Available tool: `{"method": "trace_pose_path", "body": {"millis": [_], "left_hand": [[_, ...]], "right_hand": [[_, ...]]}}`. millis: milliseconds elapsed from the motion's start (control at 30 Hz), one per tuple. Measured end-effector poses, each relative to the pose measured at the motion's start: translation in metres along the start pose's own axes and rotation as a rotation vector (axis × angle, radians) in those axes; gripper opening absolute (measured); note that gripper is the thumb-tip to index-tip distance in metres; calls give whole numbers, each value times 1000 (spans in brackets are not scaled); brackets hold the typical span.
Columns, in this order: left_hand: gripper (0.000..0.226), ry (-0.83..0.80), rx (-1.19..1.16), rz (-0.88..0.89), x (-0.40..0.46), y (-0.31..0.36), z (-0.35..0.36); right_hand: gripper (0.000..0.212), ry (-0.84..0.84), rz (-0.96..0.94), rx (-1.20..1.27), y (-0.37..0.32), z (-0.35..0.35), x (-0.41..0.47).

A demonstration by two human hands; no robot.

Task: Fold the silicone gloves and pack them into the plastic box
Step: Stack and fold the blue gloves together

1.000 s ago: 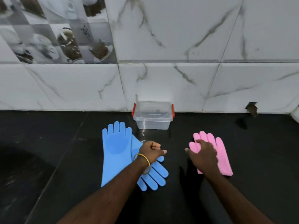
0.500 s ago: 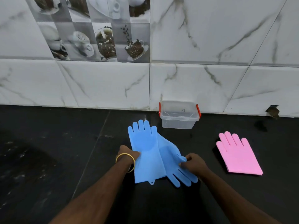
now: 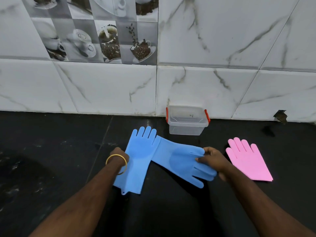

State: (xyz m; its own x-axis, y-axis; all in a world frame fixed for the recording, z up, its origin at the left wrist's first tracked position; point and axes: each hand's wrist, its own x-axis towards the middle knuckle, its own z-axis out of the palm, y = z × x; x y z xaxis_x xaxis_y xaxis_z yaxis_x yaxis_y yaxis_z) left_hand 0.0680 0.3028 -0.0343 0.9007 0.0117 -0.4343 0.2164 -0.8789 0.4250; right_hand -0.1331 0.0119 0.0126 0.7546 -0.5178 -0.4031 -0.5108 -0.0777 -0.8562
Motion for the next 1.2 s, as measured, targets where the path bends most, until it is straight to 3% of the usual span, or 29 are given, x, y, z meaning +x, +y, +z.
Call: {"method": "trace_pose_path", "body": {"millis": [100,133,167,200,267,333,367,400,500,567,667,733,800,900,1100,1200], "left_hand": [[36,212,165,10,-24,3,-2],[27,285,130,121,-36,9,3],[16,240,14,265,-49,17,11],[12,66,-128,413,-63,24,21],[12,-511,-267,587,-95,36,48],[17,-1042,-291,587,-119,42,77],[22,-1190,-403,526,-125,45,93],[26,-1227,-585,408,-128,50,105],[44,-1055,-1229,-101,-123,66,123],[67,-1005,-1516,-273,-112,70,123],[98,-1034,-1893,-232,-96,63,111],[97,-984,-2000,-140,-87,57,100],[76,-922,-1941,-78,-82,52,86],[49,-741,-1649,9,-80,47,78],[36,-438,-1260,3,-90,28,87],[36,-390,-1132,-14,-94,23,89]], "right_hand": [[36,-33,42,29,-20,-9,-8],[36,-41,39,32,-30,-10,-11],[35,-51,24,37,-40,-12,-13],[33,-67,1,52,-51,-13,-15],[22,-135,-45,107,-74,-15,-19],[19,-226,-56,162,-96,-15,-22],[22,-266,-48,180,-105,-14,-23],[29,-303,-40,196,-112,-13,-23],[48,-380,-27,244,-122,-16,-23],[48,-456,-26,282,-122,-29,-25],[45,-581,-19,336,-110,-60,-27],[47,-606,15,365,-93,-80,-22],[45,-607,50,332,-73,-92,-15],[49,-555,130,259,-43,-96,-2],[39,-427,234,75,-5,-73,23],[40,-329,203,-96,4,-64,33]]}}
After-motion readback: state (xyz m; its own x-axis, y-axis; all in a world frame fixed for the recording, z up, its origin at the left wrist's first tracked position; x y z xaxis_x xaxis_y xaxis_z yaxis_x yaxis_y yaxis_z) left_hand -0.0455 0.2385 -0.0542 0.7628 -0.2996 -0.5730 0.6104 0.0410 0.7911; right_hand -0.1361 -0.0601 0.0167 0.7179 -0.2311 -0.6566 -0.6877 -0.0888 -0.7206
